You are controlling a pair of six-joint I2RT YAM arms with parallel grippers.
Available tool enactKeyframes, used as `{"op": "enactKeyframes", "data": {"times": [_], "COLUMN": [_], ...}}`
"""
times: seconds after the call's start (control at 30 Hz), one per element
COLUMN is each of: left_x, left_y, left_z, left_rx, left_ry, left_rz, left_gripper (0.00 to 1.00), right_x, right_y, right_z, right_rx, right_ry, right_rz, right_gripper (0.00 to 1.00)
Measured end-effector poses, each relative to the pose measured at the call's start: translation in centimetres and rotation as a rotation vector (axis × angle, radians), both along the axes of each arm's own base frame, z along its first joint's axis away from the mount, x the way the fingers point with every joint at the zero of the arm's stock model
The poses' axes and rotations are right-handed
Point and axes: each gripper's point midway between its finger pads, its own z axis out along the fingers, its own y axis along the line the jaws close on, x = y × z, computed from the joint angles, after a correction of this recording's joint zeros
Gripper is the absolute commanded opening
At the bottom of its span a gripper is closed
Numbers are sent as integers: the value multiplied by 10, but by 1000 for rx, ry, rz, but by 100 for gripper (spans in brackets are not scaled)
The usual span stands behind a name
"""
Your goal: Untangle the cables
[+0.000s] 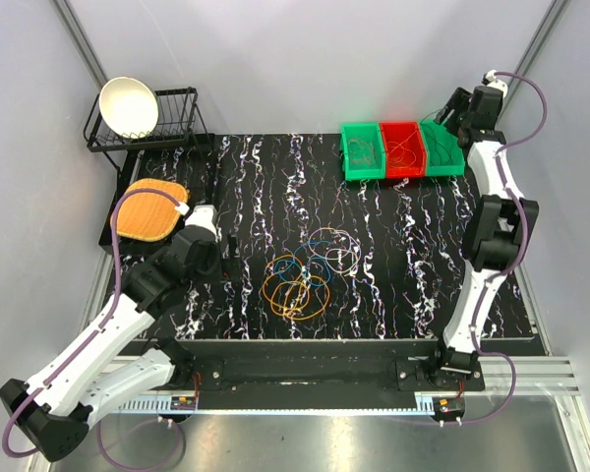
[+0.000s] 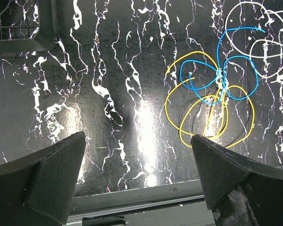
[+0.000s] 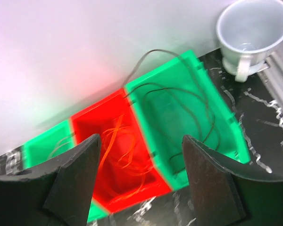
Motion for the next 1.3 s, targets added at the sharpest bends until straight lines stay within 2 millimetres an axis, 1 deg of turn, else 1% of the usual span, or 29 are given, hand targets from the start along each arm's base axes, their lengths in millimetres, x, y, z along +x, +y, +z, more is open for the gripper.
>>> {"op": "enactKeyframes", "data": {"times": [0.1,0.2,0.23,0.33,0.4,0.47,0.5,0.53,0.57,0.63,0.67,0.73,0.8,0.87,0.93,1.07,1.17,1.3], "left_x": [0,0,0,0,1,2,2,2,1,-2,-4,-8,-11,-13,-16,-24,-28,-30], "left_y": [0,0,0,-2,-4,-8,-13,-18,-25,-43,-52,-67,-80,-90,-100,-118,-130,-145], "left_z": [0,0,0,-3,-7,-13,-16,-19,-21,-28,-32,-42,-57,-71,-83,-102,-110,-115], "left_rx": [0,0,0,1,7,11,10,6,3,-2,-2,11,33,58,82,113,126,136], "left_ry": [1,1,2,14,32,57,70,78,88,105,117,150,194,237,272,316,331,339], "left_rz": [0,-1,-2,-7,-9,-10,-15,-24,-37,-75,-95,-122,-134,-136,-142,-162,-178,-196], "left_gripper": [97,97,96,94,92,91,91,91,90,88,87,86,84,84,84,84,83,82], "right_x": [-21,-47,-55,-82,-105,-130,-141,-156,-168,-194,-205,-225,-249,-273,-291,-314,-321,-325], "right_y": [17,45,58,107,137,163,171,179,182,193,199,216,239,256,261,252,249,247], "right_z": [17,30,34,41,36,25,21,12,7,-5,-8,-11,-11,-10,-10,-22,-33,-38], "right_rx": [27,51,56,70,87,112,125,146,159,184,189,193,196,201,211,212,208,201], "right_ry": [-23,-35,-39,-48,-35,-8,6,25,41,76,88,108,117,116,117,144,173,194], "right_rz": [20,57,77,165,222,272,290,305,312,336,350,393,456,513,544,537,534,534], "right_gripper": [76,76,77,76,77,76,76,76,76,75,75,75,76,76,76,76,76,76]}}
